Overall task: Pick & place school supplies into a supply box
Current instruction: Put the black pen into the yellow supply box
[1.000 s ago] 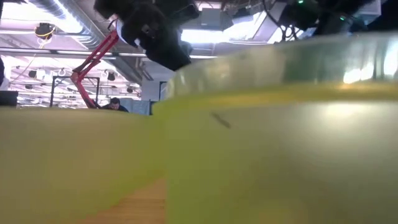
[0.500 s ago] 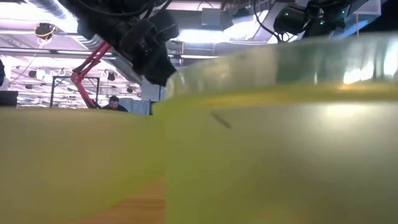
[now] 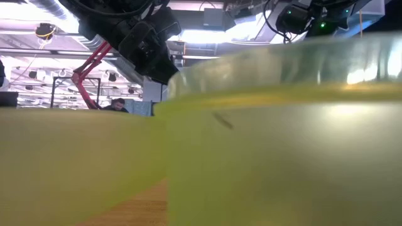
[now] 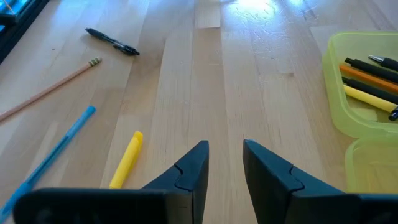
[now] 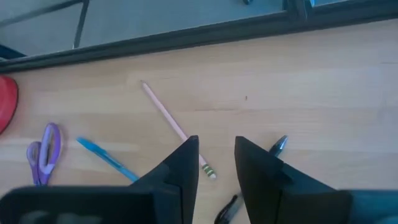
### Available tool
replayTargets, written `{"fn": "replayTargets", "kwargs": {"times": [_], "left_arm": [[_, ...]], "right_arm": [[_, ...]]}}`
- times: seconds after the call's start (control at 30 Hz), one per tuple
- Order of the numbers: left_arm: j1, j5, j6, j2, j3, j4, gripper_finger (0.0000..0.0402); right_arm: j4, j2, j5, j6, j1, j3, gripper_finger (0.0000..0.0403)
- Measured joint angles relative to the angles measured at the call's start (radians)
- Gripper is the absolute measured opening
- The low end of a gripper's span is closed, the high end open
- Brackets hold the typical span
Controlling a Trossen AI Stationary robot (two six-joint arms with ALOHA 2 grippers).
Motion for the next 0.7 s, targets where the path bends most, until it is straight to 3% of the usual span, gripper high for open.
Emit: {"fn": "replayTargets", "kwargs": {"times": [0.23,0.5,0.7], "left_arm": [[0.000,0.000,0.000,0.000,0.000,0.000,0.0095],[0.000,0.001,0.000,0.000,0.000,0.000,0.0092],[0.000,0.002,0.000,0.001,0.000,-0.001,0.0097]], "right_arm": [[-0.017,0.080,0.076,0.149,0.021,0.000,0.0107],[0.000,0.285,0.030,0.289,0.043,-0.001,0.0107],[-0.016,0.369,0.028,0.398,0.042,-0.002,0.0107]]}}
